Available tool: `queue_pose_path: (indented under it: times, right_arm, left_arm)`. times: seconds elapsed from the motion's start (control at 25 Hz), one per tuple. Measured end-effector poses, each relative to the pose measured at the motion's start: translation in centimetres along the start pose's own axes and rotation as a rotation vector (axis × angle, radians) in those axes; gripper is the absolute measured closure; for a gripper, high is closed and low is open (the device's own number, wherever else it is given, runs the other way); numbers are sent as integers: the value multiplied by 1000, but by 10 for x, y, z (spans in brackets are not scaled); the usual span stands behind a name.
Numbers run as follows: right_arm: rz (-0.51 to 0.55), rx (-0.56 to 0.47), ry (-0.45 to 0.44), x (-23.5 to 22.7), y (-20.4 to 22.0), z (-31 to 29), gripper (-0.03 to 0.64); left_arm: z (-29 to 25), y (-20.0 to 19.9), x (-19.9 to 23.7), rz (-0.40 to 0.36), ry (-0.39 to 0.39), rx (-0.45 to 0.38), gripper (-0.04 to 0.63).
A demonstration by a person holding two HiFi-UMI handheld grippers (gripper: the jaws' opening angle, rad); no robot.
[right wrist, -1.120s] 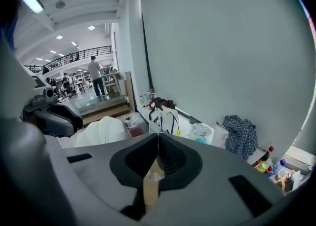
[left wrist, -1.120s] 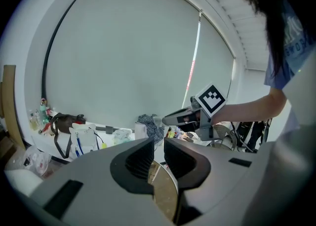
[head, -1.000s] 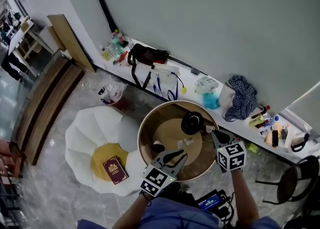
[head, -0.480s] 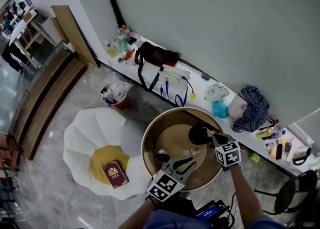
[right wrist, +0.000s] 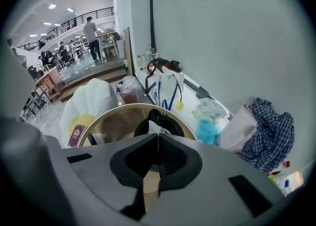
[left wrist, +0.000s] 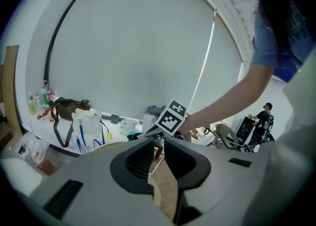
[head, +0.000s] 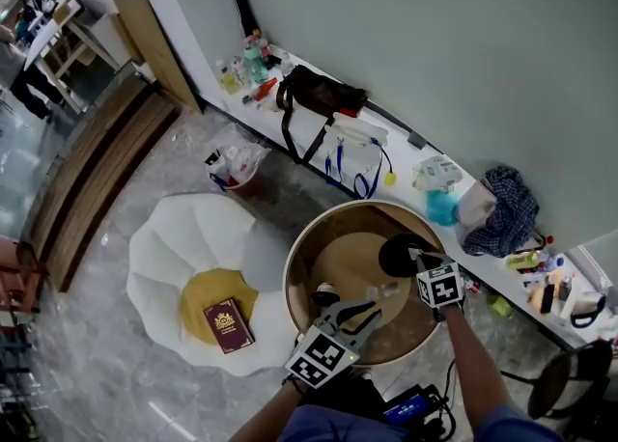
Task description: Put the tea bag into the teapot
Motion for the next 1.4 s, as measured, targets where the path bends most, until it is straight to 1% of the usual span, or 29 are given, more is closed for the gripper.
queue_pose_path:
  times: [0.24,0.4,0.56,0.6,0.68,1.08,1.28,1.4]
  right_arm:
    - [18,65,-2,-1,8,-19,598]
    - [12,61,-31,0,10,-21,597]
    - [13,40,-47,-1,7,-19,593]
    - [7,35,-52,-2,6,-18,576]
    - [-6,25,-66,-2,6,-16,498]
    - [-8,-35,-67,4,1,10,497]
    - [-47,-117,-61,8,-6,39,499]
    - [-71,-165,-53,14,-6,67,512]
  left_arm:
    - [4,6,8,18,-23,3,538]
    - [7,7,9,29,-35,-1,538]
    - [7,8,9,33,-42,2,538]
    - [7,8,9,35,-42,1,538]
    - [6,9,8,39,-41,0,538]
    - [12,9,0,30,-61,-10,538]
    - [20,6,-7,33,-86,-33,538]
    - [26,8,-17,32,-92,-42,538]
Point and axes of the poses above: the fingertips, and each gripper's own axes: z backward along the fingers, x to its left, y out of its underside, the point moved 8 cm from there along z, backward along the fingers, and after that the axes turned 12 degrees about z, right-handed, at the moved point
